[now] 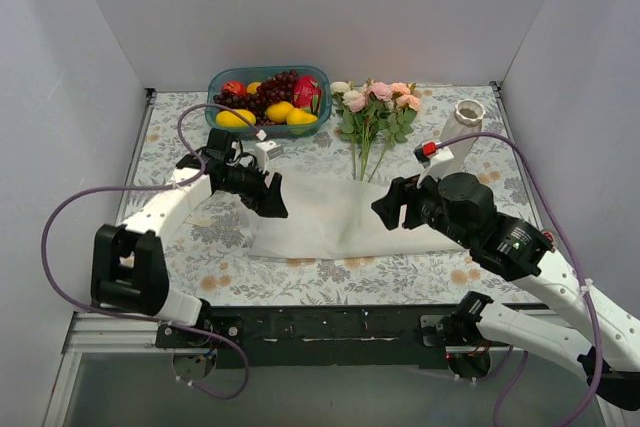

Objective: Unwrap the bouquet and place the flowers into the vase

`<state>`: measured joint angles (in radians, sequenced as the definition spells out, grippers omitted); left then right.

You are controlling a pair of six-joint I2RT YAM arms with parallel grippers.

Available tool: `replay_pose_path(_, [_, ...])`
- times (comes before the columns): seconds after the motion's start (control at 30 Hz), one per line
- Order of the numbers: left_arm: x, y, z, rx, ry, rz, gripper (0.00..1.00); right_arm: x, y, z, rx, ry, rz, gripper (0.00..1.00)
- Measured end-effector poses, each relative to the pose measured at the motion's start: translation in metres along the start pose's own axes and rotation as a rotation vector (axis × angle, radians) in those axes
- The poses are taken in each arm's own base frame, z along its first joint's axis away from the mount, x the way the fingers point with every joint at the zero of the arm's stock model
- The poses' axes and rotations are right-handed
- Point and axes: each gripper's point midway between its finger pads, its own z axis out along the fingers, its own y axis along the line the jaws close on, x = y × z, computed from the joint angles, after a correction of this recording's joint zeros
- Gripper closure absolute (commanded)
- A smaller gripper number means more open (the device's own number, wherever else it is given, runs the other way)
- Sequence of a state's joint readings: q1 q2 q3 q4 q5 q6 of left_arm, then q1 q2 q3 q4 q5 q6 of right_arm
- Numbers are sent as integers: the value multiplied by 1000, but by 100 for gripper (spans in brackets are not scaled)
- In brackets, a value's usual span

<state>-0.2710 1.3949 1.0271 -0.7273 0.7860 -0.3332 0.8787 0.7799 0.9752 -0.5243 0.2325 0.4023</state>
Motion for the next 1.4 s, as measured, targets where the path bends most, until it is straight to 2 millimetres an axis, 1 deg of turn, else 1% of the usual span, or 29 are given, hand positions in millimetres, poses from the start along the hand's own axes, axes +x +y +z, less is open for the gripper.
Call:
replay_pose_path(0.1, [2, 30, 15, -34, 17, -94, 25, -1, 0, -5, -3, -9, 8, 28])
replay_pose_path(0.13, [3, 37, 18, -43, 18, -117, 19, -3, 0, -7, -7, -16, 12, 28])
replay_pose_path(0.17, [3, 43, 20, -50, 20, -134, 19, -4, 1, -9, -10, -22, 15, 28])
replay_pose_path(0.33, [-6, 66, 31, -74, 16, -167, 17, -6, 1, -15, -18, -41, 25, 28])
replay_pose_path(0.47, [-4, 80, 39, -103, 21, -185, 18, -3, -1, -15, -14, -31, 24, 28])
replay_pose_path(0.7, [2, 97, 48, -147, 32, -214, 18, 1, -2, -13, -9, -21, 21, 28])
replay_pose_path(0.87, [6, 106, 53, -174, 39, -242, 18, 9, -4, -9, -2, -1, 17, 28])
replay_pose_path(1.07, [18, 118, 61, -203, 69, -283, 18, 13, -4, -5, -7, 4, 17, 28])
replay_pose_path(1.23, [18, 117, 63, -202, 71, -286, 21, 12, -4, -6, -9, -1, 18, 28])
replay_pose_path(1.33, [18, 112, 65, -184, 73, -285, 26, 12, -4, -7, -11, -4, 19, 28])
replay_pose_path(1.4, [17, 106, 69, -164, 78, -277, 33, 12, -4, -7, -10, -5, 19, 28])
